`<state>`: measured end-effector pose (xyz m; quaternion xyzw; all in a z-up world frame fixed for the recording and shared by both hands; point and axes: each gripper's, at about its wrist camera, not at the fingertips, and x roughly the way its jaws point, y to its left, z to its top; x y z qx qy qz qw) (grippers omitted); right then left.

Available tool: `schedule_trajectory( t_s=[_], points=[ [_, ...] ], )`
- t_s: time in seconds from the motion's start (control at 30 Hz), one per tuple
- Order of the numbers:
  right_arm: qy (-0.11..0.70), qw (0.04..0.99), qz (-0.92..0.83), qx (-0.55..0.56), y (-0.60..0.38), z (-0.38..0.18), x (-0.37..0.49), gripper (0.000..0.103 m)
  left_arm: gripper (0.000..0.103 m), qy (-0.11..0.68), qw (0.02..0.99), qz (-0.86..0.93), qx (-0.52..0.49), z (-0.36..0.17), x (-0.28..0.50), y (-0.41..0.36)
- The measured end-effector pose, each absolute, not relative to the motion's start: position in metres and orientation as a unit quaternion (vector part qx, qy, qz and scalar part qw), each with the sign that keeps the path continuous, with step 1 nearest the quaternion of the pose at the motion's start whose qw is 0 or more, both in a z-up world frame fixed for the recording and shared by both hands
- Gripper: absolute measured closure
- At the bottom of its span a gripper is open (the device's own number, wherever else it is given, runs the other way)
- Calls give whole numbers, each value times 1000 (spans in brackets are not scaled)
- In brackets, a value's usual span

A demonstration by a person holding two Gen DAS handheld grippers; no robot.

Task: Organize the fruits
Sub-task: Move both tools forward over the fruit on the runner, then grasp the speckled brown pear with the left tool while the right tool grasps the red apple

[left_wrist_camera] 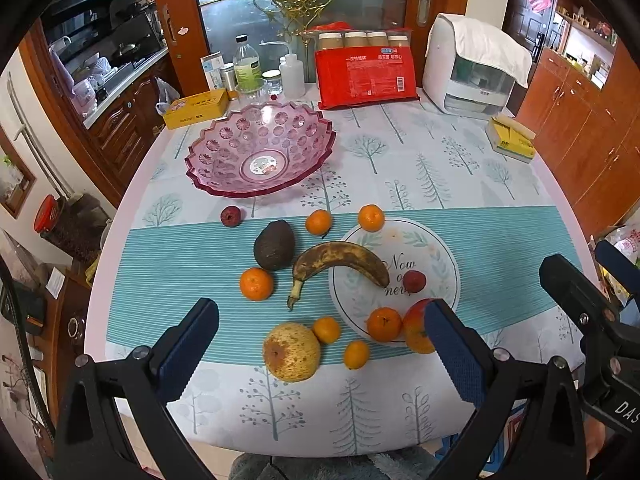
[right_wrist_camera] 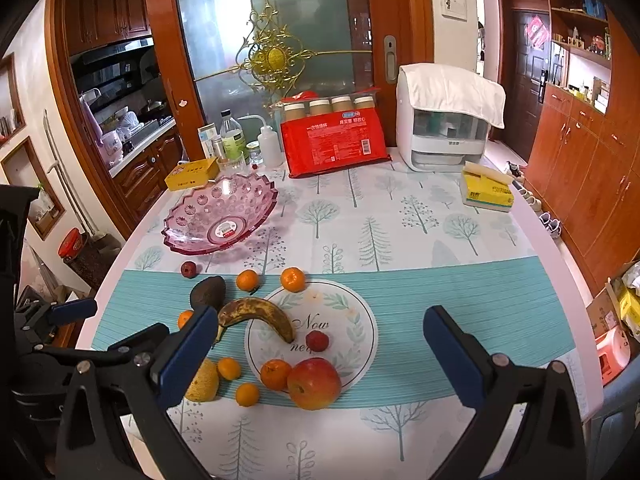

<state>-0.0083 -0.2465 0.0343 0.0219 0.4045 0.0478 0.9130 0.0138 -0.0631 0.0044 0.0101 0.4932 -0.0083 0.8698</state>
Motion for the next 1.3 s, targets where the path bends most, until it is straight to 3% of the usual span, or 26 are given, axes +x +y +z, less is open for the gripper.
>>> schedule_trajectory(
  t_s=[1.3],
  points=[
    [452, 890, 61, 3, -247, -7, 6, 0, 1, 512, 859, 10, -19, -40, 18, -51]
  ],
)
